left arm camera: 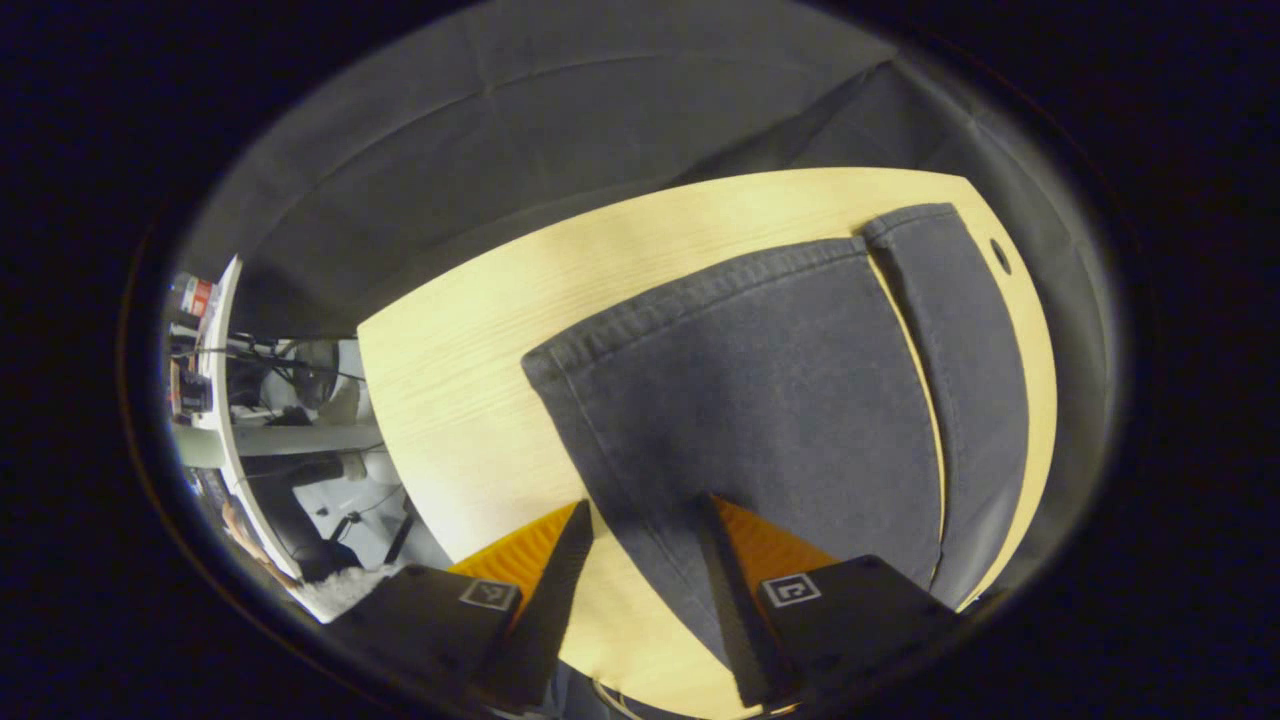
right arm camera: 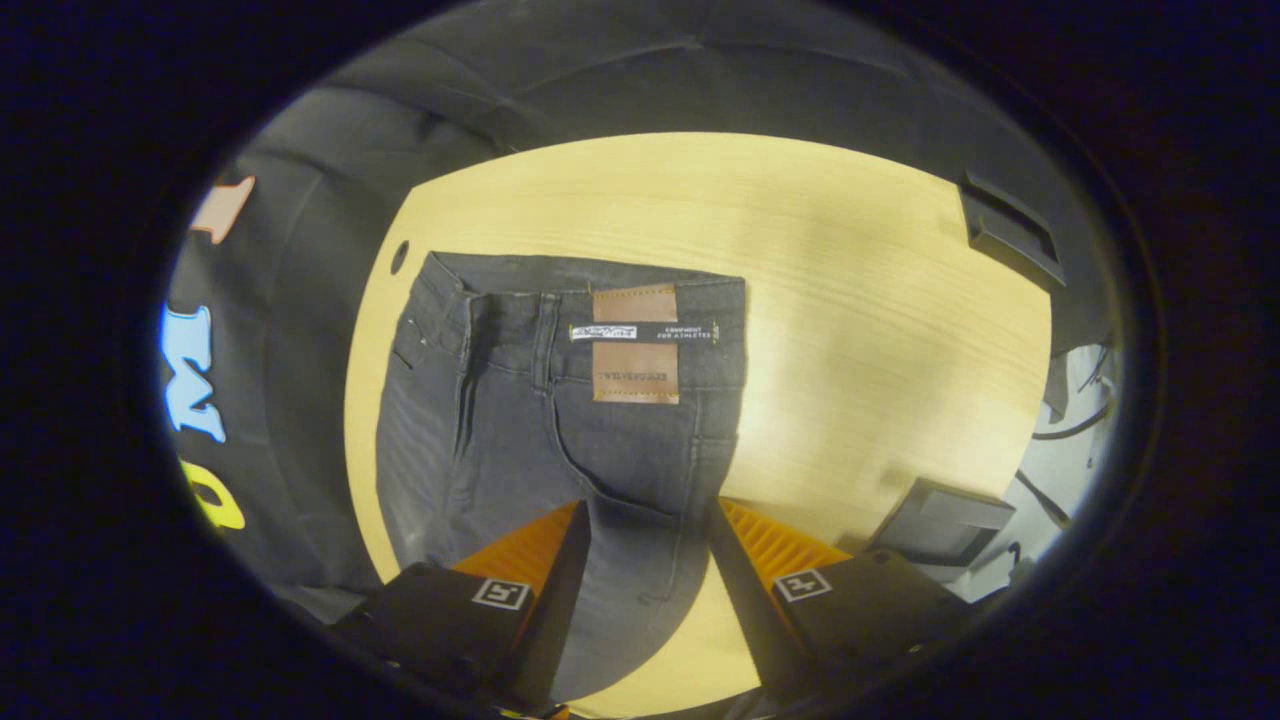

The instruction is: Grasp the waist and the cuffs of the jeans and fold them to make the two legs overlap; first hold the waist and fold one-third of the jeans toward the cuffs, then hold the cuffs and fold the remaining one-third in the same direction to finish folding.

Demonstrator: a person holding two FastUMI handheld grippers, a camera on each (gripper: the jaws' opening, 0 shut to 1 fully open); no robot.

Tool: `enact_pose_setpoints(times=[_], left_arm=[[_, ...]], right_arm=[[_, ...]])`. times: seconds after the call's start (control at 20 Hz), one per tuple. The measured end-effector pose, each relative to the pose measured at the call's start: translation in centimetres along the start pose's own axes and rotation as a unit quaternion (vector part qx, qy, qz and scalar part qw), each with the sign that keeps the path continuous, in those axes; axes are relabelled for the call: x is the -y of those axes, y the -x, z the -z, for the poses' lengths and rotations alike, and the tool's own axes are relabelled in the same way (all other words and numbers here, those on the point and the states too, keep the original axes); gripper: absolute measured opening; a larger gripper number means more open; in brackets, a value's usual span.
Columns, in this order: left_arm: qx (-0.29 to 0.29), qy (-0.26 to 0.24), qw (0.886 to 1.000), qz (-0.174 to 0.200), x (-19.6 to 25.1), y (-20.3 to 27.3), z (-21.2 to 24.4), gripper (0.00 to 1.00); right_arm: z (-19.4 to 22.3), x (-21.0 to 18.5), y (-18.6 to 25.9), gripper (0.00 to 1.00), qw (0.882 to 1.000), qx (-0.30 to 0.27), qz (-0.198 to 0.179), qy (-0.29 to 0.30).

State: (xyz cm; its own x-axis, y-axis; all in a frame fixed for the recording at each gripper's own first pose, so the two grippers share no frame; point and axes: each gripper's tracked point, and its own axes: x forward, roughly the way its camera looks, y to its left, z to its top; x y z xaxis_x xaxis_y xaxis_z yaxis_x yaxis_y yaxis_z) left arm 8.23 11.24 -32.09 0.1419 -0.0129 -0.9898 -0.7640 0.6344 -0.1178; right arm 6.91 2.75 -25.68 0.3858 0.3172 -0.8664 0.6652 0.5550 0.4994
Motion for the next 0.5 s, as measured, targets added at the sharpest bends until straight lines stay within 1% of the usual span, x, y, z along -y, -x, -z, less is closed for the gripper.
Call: enact_pose_setpoints(times=[0.1, 0.15, 0.2, 0.25, 0.3, 0.35, 0.4, 0.45, 0.5], left_arm=[[-0.004, 0.002, 1.0, -0.002, 0.6, 0.1, -0.1, 0.61], [-0.006, 0.002, 1.0, 0.002, 0.9, 0.1, -0.1, 0.58], [-0.009, -0.001, 1.0, 0.004, 1.2, 0.1, -0.1, 0.5], [-0.007, -0.005, 1.0, 0.013, 1.5, 0.1, -0.1, 0.45], [-0.006, -0.002, 1.0, 0.023, 1.9, -0.1, -0.1, 0.31], [-0.007, -0.001, 1.0, 0.029, 2.2, -0.1, 0.0, 0.25], [-0.009, -0.002, 0.999, 0.044, 2.3, -0.2, -0.1, 0.15], [-0.011, 0.008, 0.998, 0.06, 2.5, 0.3, -0.2, 0.16], [-0.013, 0.017, 0.997, 0.08, 2.7, 0.1, -0.2, 0.08]], right_arm=[[-0.1, 0.3, -0.2, 0.63, 0.999, -0.015, 0.039, -0.012], [-0.2, 0.4, -0.2, 0.58, 0.998, -0.02, 0.056, -0.017], [-0.3, 0.4, -0.4, 0.53, 0.997, -0.025, 0.072, -0.012], [-0.2, 0.8, -0.2, 0.51, 0.996, -0.027, 0.085, 0.003], [-0.2, 1.1, -0.3, 0.36, 0.995, -0.026, 0.091, 0.011], [-0.2, 0.8, -0.3, 0.4, 0.996, -0.024, 0.086, 0.014], [-0.2, 0.5, -0.1, 0.33, 0.997, -0.023, 0.074, 0.016], [-0.4, 0.7, -0.5, 0.27, 0.998, -0.022, 0.061, 0.015], [-0.3, 0.6, -0.5, 0.2, 0.998, -0.021, 0.048, 0.015]])
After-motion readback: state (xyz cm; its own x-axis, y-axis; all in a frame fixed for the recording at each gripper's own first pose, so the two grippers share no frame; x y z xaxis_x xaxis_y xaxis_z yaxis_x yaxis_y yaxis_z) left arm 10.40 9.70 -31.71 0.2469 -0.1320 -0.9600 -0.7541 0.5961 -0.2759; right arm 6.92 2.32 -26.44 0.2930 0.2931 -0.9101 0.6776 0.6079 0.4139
